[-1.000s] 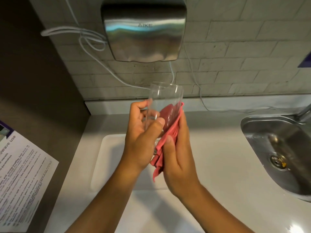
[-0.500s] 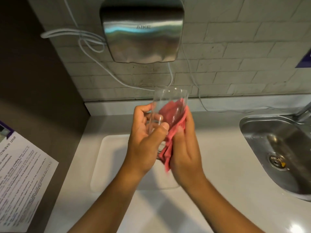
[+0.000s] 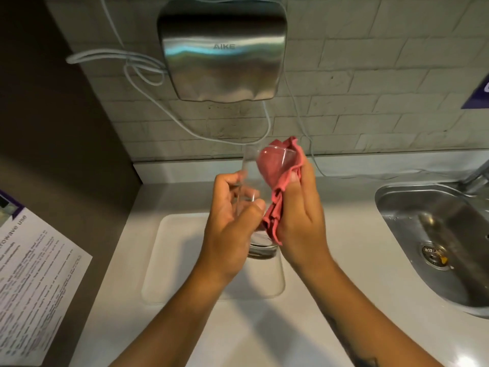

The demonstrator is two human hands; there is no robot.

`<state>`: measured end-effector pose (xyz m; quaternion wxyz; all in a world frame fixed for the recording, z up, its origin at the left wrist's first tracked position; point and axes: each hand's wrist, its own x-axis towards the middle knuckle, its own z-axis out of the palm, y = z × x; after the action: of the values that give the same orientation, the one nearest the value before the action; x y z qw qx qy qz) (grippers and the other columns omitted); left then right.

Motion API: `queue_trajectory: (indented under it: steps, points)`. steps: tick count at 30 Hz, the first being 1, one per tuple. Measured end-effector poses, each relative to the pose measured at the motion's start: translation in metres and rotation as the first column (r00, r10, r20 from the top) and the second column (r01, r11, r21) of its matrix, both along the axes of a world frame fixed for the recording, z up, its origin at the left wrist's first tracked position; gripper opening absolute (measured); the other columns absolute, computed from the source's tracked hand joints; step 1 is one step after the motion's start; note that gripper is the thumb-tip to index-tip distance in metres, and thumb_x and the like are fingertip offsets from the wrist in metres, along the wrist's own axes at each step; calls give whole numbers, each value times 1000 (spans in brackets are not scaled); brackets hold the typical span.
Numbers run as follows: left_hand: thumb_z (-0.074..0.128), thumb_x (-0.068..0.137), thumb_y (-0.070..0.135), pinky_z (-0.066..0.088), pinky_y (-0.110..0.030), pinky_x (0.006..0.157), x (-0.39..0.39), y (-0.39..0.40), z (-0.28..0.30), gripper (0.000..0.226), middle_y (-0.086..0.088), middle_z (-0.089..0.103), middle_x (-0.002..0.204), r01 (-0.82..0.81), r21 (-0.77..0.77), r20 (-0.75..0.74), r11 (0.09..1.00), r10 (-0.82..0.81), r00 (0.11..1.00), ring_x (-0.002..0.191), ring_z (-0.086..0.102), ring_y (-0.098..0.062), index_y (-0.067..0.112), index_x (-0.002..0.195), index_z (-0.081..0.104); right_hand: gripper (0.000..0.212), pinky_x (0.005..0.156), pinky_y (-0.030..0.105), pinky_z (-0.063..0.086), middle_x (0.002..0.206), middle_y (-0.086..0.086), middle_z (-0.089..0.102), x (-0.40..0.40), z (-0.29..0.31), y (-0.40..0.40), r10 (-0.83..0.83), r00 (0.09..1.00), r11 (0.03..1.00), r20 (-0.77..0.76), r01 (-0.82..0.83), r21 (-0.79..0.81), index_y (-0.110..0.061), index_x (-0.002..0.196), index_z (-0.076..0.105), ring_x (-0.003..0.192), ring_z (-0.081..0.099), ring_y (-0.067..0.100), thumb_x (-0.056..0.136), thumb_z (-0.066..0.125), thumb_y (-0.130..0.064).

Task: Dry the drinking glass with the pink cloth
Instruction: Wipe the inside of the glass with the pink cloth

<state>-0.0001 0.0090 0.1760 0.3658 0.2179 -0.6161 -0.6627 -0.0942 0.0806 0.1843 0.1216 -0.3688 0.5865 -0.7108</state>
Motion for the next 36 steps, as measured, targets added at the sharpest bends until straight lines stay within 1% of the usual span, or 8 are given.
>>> queue_trajectory:
  steps: [2,4,9,14,21,25,31,36]
  points:
    - [66,81,42,65,-46,82,-1,1,-3,49,-27,63,125,-28,20,1,999,28,1000,107,69,-45,28,126,54,51,99,17,56,138,-16,70,1,6,1,-5,1000,1000,-11,5,21,-32,161,39,112,70,-6,110,35,-28]
    - [66,81,45,61,-58,91,-4,2,-4,48,-19,64,125,-98,-39,32,994,99,995,114,67,-44,32,125,54,59,120,34,52,161,-4,59,8,1,5,-14,1000,999,-24,16,49,-26,170,31,139,65,11,111,36,-28]
    - [69,83,60,60,-21,79,-1,14,-1,62,12,59,124,-281,-262,88,923,313,946,110,64,-3,46,139,45,61,121,53,52,160,-7,59,13,-14,5,-14,1000,995,11,12,103,-37,172,29,144,61,11,112,37,-36]
    - [73,94,43,57,-11,85,1,15,-8,61,16,60,141,-207,-162,162,965,233,959,124,62,4,40,150,47,62,133,38,39,168,-24,44,7,-18,4,23,999,990,34,-28,137,-41,171,25,156,45,-4,111,36,-35]
    - [80,80,47,59,-52,106,-9,-2,-8,67,0,68,139,-188,140,85,972,178,980,125,72,-23,40,143,56,62,140,29,16,185,-19,12,9,-31,7,107,986,975,-126,-79,210,-27,175,12,170,12,-5,116,32,-28]
    - [71,88,40,57,-55,108,-5,-12,-6,57,-4,72,129,-171,152,53,973,165,985,122,73,-27,32,143,58,65,138,20,13,185,-19,5,23,-48,15,182,968,956,-171,-133,263,-22,175,7,170,7,-7,116,33,-28]
    - [67,91,24,63,-30,80,0,-6,-13,51,-14,72,130,11,174,-26,985,-7,1000,111,77,-23,23,141,55,64,134,44,38,173,-4,46,-13,-17,-5,66,998,990,-21,-62,130,-28,174,21,159,47,8,113,35,-40]
    - [67,90,27,61,-31,83,-3,-11,-14,44,6,76,110,-48,146,-35,988,54,998,101,75,-17,25,133,58,66,138,34,28,182,-4,28,8,-24,2,100,984,985,-148,-76,157,-21,176,9,168,31,6,115,35,-24]
